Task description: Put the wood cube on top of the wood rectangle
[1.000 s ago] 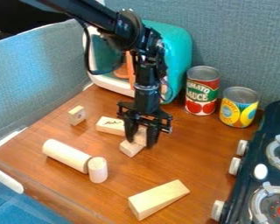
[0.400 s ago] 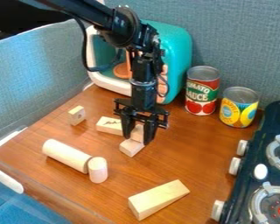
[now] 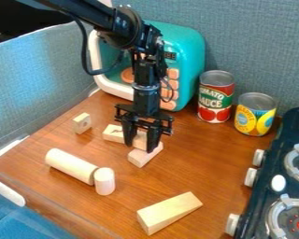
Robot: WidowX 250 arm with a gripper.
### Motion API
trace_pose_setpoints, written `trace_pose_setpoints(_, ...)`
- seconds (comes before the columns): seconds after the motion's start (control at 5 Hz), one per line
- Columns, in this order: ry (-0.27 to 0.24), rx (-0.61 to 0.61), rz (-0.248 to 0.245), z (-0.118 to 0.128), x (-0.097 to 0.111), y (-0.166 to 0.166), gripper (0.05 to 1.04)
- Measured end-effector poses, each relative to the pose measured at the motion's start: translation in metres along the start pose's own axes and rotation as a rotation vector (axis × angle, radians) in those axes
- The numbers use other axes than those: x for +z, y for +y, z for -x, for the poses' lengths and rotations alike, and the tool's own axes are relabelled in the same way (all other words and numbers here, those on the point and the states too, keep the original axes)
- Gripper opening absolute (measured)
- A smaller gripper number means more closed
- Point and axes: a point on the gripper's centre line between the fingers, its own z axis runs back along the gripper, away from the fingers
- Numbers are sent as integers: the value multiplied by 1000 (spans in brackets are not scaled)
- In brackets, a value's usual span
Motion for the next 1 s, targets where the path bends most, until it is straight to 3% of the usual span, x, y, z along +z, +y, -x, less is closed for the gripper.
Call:
trace_pose_setpoints(0.2, 2, 11, 0, 0, 0, 0, 938)
trace_pose_setpoints(0.4, 2, 12, 3, 0, 0, 0, 1002)
trace_pose_setpoints(0.6, -20, 10, 9, 2, 8, -2, 1000)
trace_pose_setpoints(0.8, -102, -21, -33, 6, 50, -13, 1000)
trace_pose_setpoints(1.0, -141, -45, -85, 11, 74, -22, 1000)
